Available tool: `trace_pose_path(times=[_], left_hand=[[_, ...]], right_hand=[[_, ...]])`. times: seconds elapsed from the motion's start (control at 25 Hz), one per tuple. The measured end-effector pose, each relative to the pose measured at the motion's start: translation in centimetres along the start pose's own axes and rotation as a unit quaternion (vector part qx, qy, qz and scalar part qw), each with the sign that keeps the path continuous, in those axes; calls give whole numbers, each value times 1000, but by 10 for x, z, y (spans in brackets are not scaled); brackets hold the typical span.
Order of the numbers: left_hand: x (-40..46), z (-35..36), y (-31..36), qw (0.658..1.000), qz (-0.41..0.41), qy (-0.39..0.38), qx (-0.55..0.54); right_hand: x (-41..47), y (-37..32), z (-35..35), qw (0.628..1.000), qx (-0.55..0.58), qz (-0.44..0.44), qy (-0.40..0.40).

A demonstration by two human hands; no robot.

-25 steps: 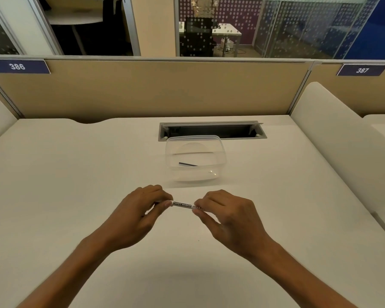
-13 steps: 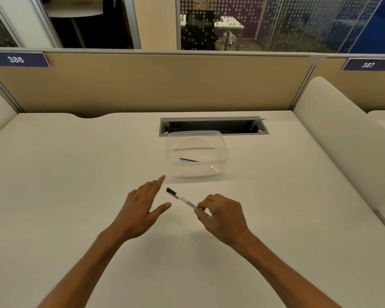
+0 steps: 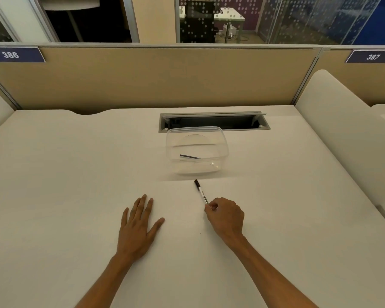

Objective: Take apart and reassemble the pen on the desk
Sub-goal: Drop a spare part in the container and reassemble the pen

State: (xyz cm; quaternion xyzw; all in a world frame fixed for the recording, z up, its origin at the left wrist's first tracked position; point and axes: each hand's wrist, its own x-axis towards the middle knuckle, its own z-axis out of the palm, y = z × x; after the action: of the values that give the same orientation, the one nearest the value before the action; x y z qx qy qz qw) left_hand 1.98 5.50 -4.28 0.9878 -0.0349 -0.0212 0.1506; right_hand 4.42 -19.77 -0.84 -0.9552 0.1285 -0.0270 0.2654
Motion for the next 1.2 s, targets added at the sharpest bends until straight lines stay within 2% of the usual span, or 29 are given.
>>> trace_pose_path(times=[0.36,1.2], left_hand=[[0,3,1,1000,-6,13,8],[1,7,-1,1000,-4,27,2]], right_hand=[[-5,-5,12,999,22,33,-6],[14,-19,21,1000,0,10,1]])
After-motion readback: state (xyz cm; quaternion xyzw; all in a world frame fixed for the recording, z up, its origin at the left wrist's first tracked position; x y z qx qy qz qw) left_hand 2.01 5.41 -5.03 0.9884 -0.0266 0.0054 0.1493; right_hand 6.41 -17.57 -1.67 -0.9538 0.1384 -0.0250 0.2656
